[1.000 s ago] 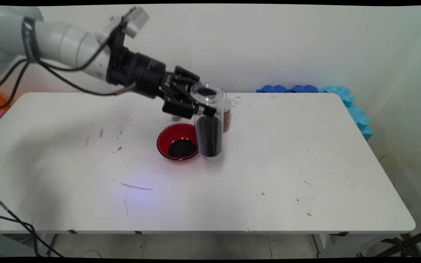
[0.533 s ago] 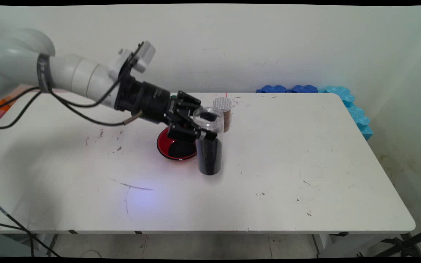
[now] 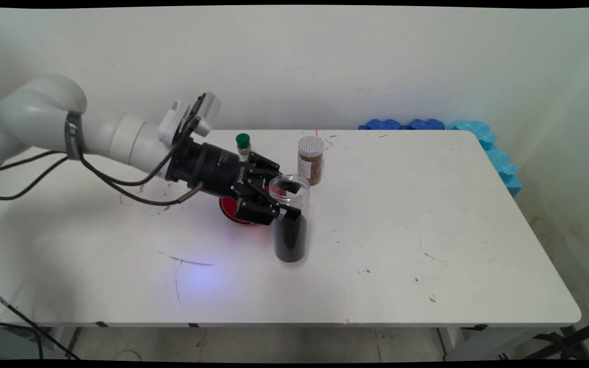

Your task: Place the picked object on the table

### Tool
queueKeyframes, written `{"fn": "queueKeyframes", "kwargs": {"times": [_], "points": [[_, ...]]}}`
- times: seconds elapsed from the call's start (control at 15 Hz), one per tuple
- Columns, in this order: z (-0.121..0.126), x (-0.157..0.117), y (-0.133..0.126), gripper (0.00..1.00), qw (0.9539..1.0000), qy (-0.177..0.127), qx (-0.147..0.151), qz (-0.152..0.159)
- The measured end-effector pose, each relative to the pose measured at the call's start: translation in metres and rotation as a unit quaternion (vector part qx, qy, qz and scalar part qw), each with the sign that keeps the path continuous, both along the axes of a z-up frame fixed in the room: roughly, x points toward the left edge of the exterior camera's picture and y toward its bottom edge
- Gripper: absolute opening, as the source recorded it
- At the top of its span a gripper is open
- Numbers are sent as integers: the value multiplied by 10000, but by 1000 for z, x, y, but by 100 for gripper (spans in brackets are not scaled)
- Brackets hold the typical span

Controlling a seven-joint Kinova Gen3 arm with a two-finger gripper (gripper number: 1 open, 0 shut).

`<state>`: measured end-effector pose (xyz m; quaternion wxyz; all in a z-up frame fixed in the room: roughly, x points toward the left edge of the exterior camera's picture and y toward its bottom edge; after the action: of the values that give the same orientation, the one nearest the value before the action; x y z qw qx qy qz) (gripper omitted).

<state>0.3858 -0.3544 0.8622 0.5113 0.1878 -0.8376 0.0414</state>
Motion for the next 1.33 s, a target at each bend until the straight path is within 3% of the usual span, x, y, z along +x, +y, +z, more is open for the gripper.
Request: {"fn": "queueKeyframes", "kwargs": {"times": [1.33], "points": [[-42, 3, 1, 0, 9998, 12, -57, 174]]}}
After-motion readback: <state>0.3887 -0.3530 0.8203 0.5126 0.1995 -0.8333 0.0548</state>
